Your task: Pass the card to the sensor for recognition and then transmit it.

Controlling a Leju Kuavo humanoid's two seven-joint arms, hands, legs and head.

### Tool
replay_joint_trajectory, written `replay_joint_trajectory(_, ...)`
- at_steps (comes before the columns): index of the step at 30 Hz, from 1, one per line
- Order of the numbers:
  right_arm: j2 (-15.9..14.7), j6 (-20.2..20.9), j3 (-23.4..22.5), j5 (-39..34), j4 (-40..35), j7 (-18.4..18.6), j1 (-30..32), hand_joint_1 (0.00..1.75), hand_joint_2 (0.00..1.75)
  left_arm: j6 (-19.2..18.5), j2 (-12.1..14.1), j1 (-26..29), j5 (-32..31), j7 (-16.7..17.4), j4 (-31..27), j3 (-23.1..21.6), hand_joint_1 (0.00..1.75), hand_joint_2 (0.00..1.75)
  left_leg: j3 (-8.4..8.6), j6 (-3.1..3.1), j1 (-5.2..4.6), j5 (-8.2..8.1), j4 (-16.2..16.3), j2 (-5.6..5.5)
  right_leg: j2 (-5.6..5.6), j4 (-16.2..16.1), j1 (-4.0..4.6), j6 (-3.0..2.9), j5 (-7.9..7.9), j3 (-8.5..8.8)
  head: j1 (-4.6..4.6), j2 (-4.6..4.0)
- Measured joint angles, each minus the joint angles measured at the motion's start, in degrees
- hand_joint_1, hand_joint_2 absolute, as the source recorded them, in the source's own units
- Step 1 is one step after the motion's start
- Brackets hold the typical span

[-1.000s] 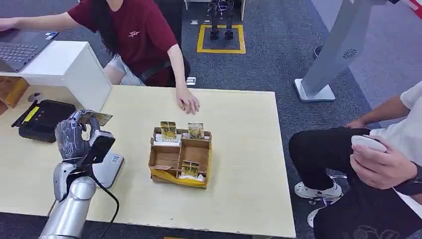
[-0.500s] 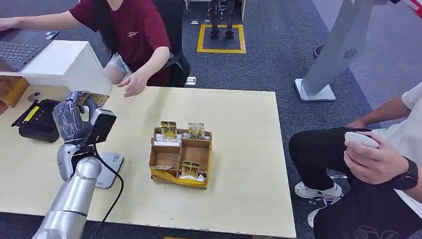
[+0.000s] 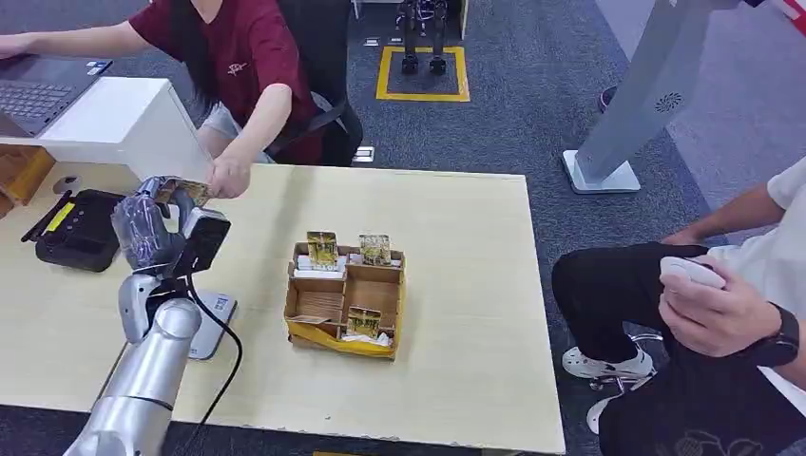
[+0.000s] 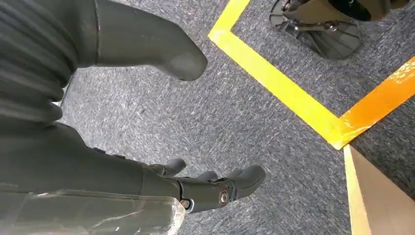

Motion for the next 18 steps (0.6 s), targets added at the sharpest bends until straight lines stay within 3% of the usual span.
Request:
replay_joint_trajectory(1,0.0,0.0,0.0,0.0,0.0,0.0,0.0,0.00,1.75,0.0,0.0,0.0,0.0,0.0,0.1,0.0,0.00,1.75,0.00,0.00,0.00,0.00,0.0,0.00,0.00,0.0,0.00,0.00,0.00,0.00,0.00,0.00)
replay_joint_trajectory(15,0.0,-0.1,0.0,-0.3,0.0,0.0,0.2,0.00,1.75,0.0,0.0,0.0,1.9,-0.9,0.1,0.0,0.00,1.75,-0.01,0.00,0.00,0.00,0.0,0.00,0.00,0.0,0.00,0.00,0.00,0.00,0.00,0.00)
replay_joint_trajectory(18,0.0,-0.1,0.1,-0.6,0.0,0.0,0.2,0.00,1.75,-0.1,-0.2,0.0,1.9,0.1,0.1,0.0,0.00,1.75,-0.01,0.00,0.00,0.00,0.0,0.00,0.00,0.0,0.00,0.00,0.00,0.00,0.00,0.00)
